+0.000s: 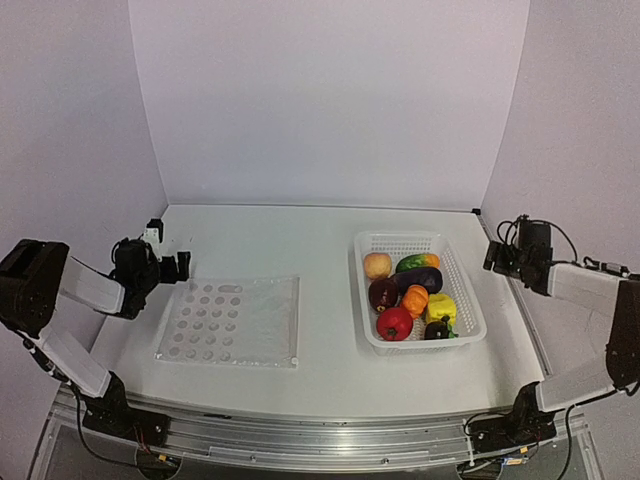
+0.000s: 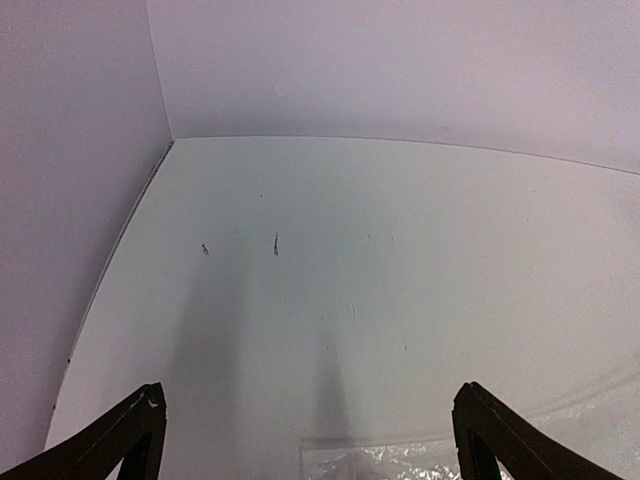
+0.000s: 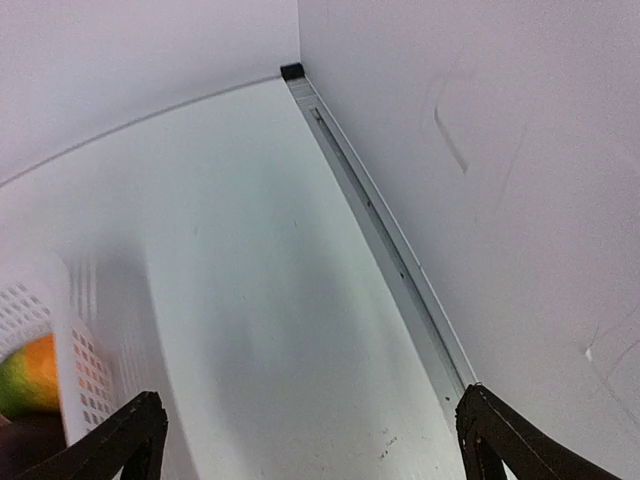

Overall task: Place the food in the zip-top bag and seal the zipper
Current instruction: Pick up the zipper food storage bag at the center of the board.

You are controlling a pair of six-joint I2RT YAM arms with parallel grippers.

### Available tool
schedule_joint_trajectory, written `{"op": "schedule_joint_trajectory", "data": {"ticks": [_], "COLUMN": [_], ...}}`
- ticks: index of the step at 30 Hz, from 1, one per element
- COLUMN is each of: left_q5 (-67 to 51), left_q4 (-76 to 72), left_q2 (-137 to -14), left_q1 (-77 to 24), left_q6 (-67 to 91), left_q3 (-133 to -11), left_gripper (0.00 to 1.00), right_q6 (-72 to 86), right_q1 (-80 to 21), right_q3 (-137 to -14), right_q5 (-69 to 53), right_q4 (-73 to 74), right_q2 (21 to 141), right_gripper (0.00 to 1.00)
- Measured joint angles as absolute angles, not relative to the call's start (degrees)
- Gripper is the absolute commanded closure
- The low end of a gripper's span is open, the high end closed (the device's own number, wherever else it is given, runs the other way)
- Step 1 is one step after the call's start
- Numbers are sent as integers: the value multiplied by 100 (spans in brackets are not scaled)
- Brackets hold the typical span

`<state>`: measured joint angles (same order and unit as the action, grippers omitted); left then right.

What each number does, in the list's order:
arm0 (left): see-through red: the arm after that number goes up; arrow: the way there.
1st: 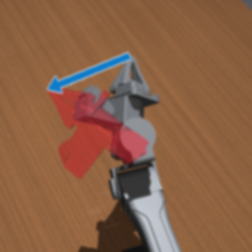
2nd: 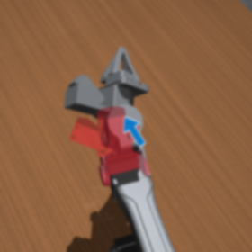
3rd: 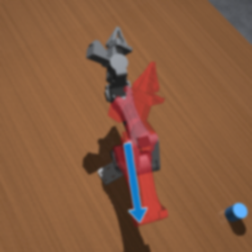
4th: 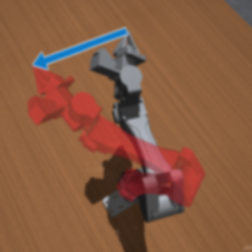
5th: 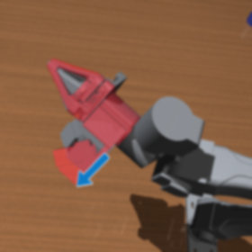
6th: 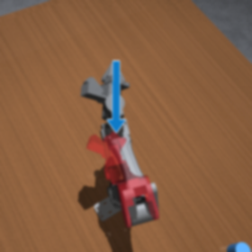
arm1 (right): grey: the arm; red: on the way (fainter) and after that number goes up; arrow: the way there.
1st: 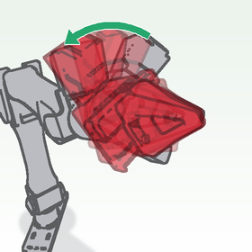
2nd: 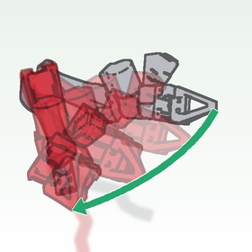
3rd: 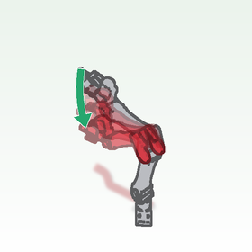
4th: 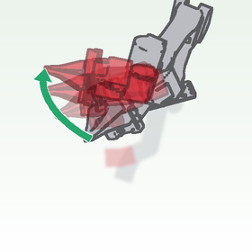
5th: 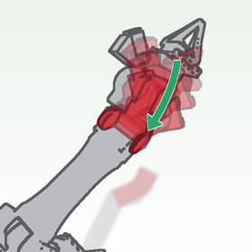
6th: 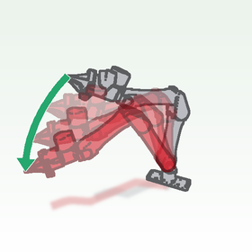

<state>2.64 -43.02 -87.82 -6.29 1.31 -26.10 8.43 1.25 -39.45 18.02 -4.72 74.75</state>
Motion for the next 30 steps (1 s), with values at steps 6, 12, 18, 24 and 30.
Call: {"op": "schedule_joint_trajectory", "data": {"ticks": [6,12,18,24,30], "left_q5": [-32,385,110,299,721], "left_q4": [-1546,1544,3592,4609,4782], "left_q2": [-8312,-9457,-11123,-12007,-12178], "left_q1": [-745,-2176,-3584,-4557,-5053], "left_q6": [0,275,657,1064,1483], "left_q3": [-4675,-7672,-9208,-9712,-10037], "left_gripper": [0,1,18,2,14], "right_q6": [1383,2159,2855,3453,3756], "right_q1": [122,-415,-1743,-2619,-3283], "right_q3": [-5763,-7126,-7786,-7846,-7846], "right_q5": [1546,1626,1800,1996,2155], "right_q4": [1389,3142,4273,4778,4912], "right_q2": [7476,7820,8316,8394,8593], "right_gripper": [12,13,18,19,19]}}
